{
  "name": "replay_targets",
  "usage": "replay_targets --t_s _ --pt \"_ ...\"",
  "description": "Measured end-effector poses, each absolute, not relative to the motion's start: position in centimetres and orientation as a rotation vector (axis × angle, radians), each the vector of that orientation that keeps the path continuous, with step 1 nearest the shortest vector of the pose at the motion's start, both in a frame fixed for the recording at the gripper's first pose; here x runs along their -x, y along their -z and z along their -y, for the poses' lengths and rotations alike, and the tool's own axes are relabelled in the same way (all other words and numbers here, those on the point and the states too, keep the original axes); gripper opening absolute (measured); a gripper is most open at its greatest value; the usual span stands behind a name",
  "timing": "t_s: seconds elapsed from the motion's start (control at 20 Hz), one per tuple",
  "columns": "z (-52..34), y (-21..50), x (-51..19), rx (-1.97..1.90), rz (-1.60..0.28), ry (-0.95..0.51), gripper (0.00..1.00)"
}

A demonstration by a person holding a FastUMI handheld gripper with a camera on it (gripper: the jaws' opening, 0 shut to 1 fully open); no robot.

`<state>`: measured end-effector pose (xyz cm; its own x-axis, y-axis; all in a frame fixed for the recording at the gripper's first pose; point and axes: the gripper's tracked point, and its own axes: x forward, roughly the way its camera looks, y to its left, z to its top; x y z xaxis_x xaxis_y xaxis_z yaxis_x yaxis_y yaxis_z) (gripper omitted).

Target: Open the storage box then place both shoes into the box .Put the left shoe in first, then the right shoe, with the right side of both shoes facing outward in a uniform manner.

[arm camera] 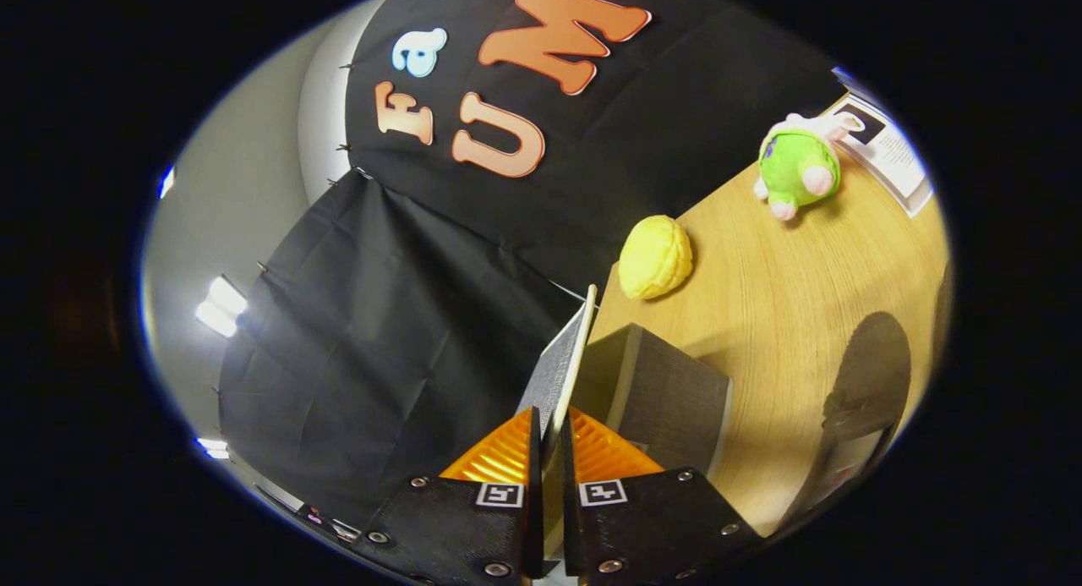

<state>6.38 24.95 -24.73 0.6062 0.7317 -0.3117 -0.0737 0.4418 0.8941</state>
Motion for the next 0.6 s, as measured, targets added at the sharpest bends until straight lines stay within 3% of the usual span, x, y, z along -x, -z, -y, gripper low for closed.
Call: replay_targets --t_s 0.6 --pt "-35.0 14.6 -8.9 -1.022 -0.647 -0.666 0.13"
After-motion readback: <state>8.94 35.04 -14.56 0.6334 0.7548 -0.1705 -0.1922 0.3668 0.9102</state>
